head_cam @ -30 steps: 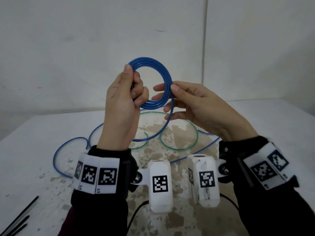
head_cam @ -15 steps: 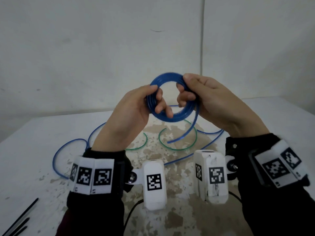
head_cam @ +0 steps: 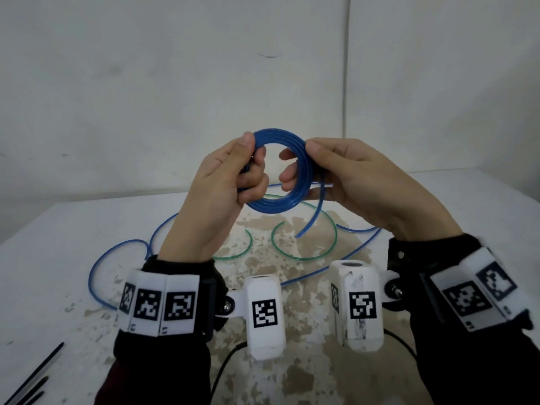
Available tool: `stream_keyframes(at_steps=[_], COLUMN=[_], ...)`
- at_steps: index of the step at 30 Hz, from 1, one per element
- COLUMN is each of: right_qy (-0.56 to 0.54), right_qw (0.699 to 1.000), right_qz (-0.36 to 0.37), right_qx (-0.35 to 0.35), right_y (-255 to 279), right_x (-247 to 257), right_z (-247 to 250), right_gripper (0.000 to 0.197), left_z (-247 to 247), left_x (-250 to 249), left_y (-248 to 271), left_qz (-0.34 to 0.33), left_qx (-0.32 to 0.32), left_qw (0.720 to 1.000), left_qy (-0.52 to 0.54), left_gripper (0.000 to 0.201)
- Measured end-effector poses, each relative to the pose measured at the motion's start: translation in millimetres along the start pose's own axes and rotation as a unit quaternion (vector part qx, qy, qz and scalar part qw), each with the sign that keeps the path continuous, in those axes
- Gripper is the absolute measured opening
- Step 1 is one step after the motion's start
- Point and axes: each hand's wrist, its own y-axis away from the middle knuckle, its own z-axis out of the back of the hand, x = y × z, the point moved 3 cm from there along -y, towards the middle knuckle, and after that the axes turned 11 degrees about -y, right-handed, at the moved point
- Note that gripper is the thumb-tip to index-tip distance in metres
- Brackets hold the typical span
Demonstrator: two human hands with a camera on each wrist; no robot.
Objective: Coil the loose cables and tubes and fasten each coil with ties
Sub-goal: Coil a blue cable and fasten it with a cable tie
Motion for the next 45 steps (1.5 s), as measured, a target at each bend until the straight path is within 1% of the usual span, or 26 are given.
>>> stream_keyframes(at_steps=[6, 10, 13, 16, 19, 21, 23, 26, 29, 31, 32, 34, 35, 37, 40, 43, 45], right_qy=[-0.039, -0.054, -0.099, -0.107, -0.054, 0.016, 0.091, 0.163, 0.189, 0.184, 0.174, 0.14, 0.116, 0.078, 0.037, -0.034, -0.071], right_qw=[0.998, 0.997, 0.994, 0.994, 0.998, 1.0, 0.995, 0.983, 0.978, 0.98, 0.983, 0.989, 0.992, 0.996, 0.998, 0.998, 0.997], right_qz=[-0.027, -0.013, 0.02, 0.034, 0.028, 0.017, 0.01, -0.005, -0.032, -0.045, -0.049, -0.049, -0.043, -0.034, -0.051, -0.044, -0.037], right_qx=[0.032, 0.055, 0.04, 0.01, 0.008, 0.017, 0.04, 0.081, 0.085, 0.064, 0.043, 0.0, -0.011, -0.017, -0.028, -0.009, -0.009], right_y=[2, 0, -4, -7, -6, -3, 0, 2, 2, 1, 0, -4, -6, -8, -5, -2, 1], right_x=[-2, -4, -5, -4, -4, -4, -5, -6, -10, -13, -14, -16, -16, -16, -17, -20, -21], right_z=[-3, -4, -4, 1, 4, 4, 2, -3, -8, -10, -11, -10, -9, -6, -4, -12, -18], right_gripper=[0.036, 0.035, 0.034, 0.033, 0.034, 0.034, 0.035, 0.039, 0.038, 0.034, 0.031, 0.026, 0.025, 0.029, 0.037, 0.042, 0.043], left_z=[2, 0, -8, -13, -12, -11, -8, -2, 0, -1, -2, -3, -2, 0, 4, 9, 10], left_x=[0, 1, 4, 7, 9, 10, 11, 11, 13, 14, 14, 13, 12, 9, 5, 0, -5], left_y=[-3, -4, -5, -5, -4, -2, 1, 5, 7, 7, 7, 6, 5, 4, 2, 2, 5], left_qz=[-0.031, -0.039, -0.03, 0.005, 0.051, 0.088, 0.119, 0.141, 0.146, 0.145, 0.14, 0.124, 0.114, 0.093, 0.062, 0.029, 0.019], left_qx=[-0.046, -0.072, -0.056, -0.015, 0.032, 0.064, 0.094, 0.139, 0.153, 0.141, 0.133, 0.113, 0.099, 0.063, 0.007, -0.046, -0.065], left_qw=[0.994, 0.987, 0.985, 0.986, 0.992, 0.993, 0.988, 0.977, 0.969, 0.969, 0.971, 0.976, 0.979, 0.986, 0.992, 0.993, 0.994], left_qy=[0.089, 0.137, 0.159, 0.168, 0.114, 0.052, -0.008, -0.082, -0.131, -0.141, -0.14, -0.137, -0.134, -0.125, -0.109, -0.102, -0.088], left_gripper=[0.036, 0.037, 0.037, 0.038, 0.038, 0.037, 0.037, 0.037, 0.04, 0.041, 0.041, 0.041, 0.04, 0.039, 0.037, 0.038, 0.037])
